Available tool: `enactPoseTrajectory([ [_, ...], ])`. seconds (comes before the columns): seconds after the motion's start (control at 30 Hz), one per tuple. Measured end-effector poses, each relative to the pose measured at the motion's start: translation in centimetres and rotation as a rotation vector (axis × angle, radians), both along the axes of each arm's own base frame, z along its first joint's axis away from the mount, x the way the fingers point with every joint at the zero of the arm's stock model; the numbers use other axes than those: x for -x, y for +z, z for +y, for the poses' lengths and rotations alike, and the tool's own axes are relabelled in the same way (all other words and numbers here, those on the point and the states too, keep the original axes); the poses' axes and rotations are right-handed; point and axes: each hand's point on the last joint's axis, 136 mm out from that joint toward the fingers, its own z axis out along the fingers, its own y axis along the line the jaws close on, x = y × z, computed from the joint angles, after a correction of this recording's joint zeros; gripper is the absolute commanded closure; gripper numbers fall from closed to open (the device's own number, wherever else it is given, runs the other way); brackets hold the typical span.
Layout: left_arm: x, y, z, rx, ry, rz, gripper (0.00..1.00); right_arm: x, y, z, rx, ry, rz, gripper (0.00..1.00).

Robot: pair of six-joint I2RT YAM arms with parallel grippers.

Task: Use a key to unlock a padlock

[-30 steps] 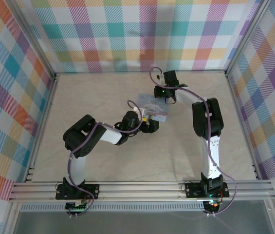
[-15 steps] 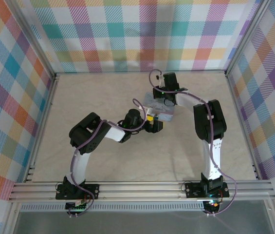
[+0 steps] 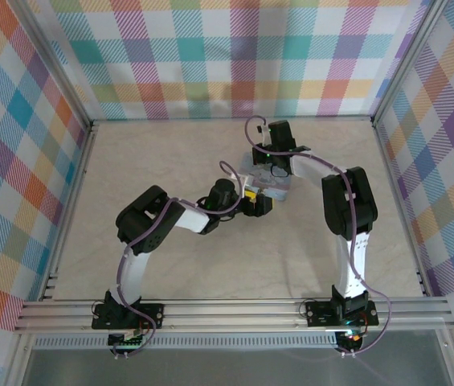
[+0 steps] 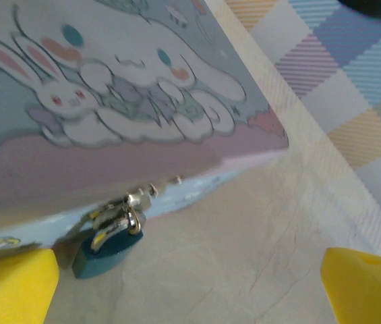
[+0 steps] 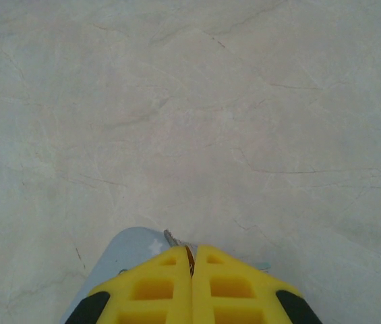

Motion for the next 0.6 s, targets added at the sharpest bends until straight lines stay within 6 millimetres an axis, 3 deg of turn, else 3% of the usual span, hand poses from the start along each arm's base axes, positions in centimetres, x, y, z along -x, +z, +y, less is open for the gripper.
enactPoseTrajectory([
  [0.13,-1.3,0.5,0.2,0.095,0.026,0.036,0.0,0.1,0.3,0.1,-0.001,0.005,-0.004,1.0],
  [0.3,-1.5,0.5,1.6,0.097,0.089,0.023,0.0,0.8,0.4,0.2,0.019,0.022,0.002,1.0],
  [0.6,1.5,-0.9,7.2,-0.176,0.246,-0.039,0.0,1.5,1.3,-0.3,0.033,0.019,-0.001,1.0],
])
